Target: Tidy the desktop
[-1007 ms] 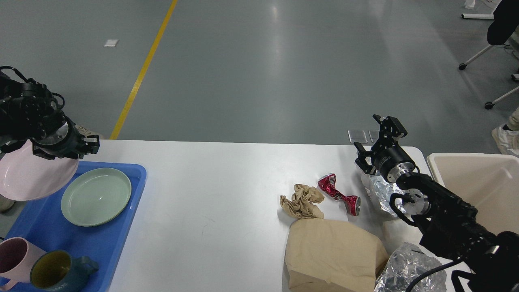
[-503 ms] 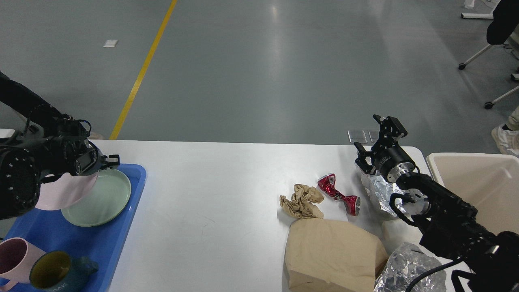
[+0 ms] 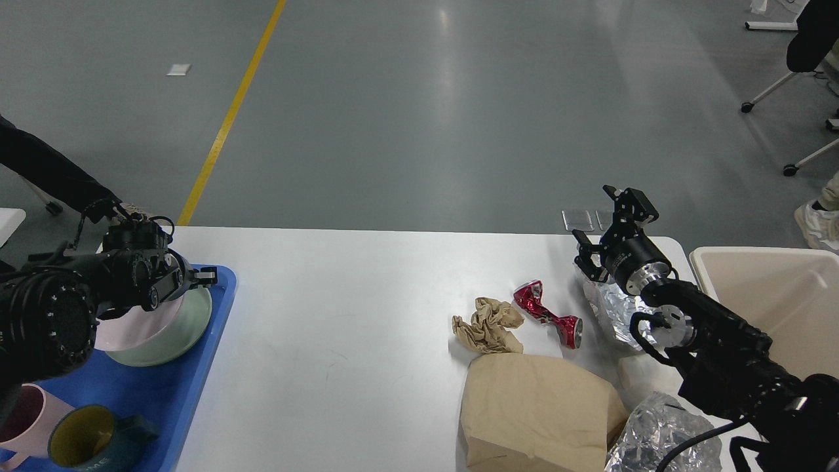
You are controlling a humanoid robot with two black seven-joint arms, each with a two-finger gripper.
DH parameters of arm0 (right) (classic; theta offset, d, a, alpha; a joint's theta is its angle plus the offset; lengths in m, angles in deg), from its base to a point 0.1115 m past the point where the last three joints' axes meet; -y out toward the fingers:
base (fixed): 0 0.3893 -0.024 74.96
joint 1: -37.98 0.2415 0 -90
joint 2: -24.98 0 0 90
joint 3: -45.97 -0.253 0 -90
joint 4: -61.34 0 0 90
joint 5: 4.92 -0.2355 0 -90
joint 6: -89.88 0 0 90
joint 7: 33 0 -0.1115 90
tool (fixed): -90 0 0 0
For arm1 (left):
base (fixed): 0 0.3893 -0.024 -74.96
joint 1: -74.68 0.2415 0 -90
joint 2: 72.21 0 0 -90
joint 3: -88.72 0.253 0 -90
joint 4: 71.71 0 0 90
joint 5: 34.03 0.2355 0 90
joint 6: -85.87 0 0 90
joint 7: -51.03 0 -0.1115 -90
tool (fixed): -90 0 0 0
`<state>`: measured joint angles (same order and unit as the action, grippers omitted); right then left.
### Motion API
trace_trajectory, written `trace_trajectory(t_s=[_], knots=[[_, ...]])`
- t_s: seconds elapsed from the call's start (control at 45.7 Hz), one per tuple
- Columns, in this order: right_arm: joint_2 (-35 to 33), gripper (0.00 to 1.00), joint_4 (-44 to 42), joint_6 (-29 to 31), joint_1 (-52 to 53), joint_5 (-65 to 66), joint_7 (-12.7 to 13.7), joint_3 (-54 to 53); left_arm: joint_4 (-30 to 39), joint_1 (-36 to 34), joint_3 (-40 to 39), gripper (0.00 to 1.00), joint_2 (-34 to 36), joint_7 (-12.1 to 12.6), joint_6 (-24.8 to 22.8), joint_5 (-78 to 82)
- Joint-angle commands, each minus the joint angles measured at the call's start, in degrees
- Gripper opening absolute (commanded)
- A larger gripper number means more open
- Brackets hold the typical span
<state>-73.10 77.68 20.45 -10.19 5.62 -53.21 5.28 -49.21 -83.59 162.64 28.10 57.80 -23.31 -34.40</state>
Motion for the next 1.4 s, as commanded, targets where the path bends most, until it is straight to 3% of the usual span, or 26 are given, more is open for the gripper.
trace_trajectory(t_s=[0.0,0.109,0.219,0.46,0.569,0.613,0.7,0.722,0.941,1.182,1.379], knots=[[0.0,1.0,0.02,0.0,0.0,0.0,0.0,0.0,0.0,0.06,-0.18,0.06,-0.73,0.0,0.02,0.02],[0.0,1.0,0.02,0.0,0.0,0.0,0.0,0.0,0.09,0.15,-0.18,0.15,-1.26,0.0,0.02,0.02],[0.0,1.0,0.02,0.0,0.0,0.0,0.0,0.0,0.09,0.5,-0.18,0.33,-1.26,0.0,0.02,0.02],[0.0,1.0,-0.07,0.0,0.0,0.0,0.0,0.0,0.09,1.21,-0.09,0.42,-1.08,0.0,-0.07,0.02],[0.0,1.0,0.02,0.0,0.0,0.0,0.0,0.0,0.18,0.94,-0.09,0.55,-0.73,0.0,-0.5,-0.07],[0.0,1.0,0.01,0.0,0.0,0.0,0.0,0.0,0.35,0.5,-0.09,0.64,-0.64,-0.09,-0.77,-0.07],[0.0,1.0,0.02,0.0,0.0,0.0,0.0,0.0,0.53,-1.25,-0.53,0.95,-0.47,-0.18,-1.21,-0.16],[0.0,1.0,0.02,0.0,0.0,0.0,0.0,0.0,0.62,-2.04,-0.88,0.97,-0.47,-0.18,-1.56,-0.16],[0.0,1.0,0.02,0.0,0.0,0.0,0.0,0.0,0.62,-13.71,-4.56,0.97,-0.2,-0.18,-12.01,-0.16],[0.0,1.0,-0.07,0.0,0.0,0.0,0.0,0.0,-0.52,-22.52,-19.94,0.97,0.15,0.17,-12.46,-0.42],[0.0,1.0,0.02,0.0,0.0,0.0,0.0,0.0,-4.48,-25.69,-34.36,0.97,-0.11,0.53,-12.55,-0.6]])
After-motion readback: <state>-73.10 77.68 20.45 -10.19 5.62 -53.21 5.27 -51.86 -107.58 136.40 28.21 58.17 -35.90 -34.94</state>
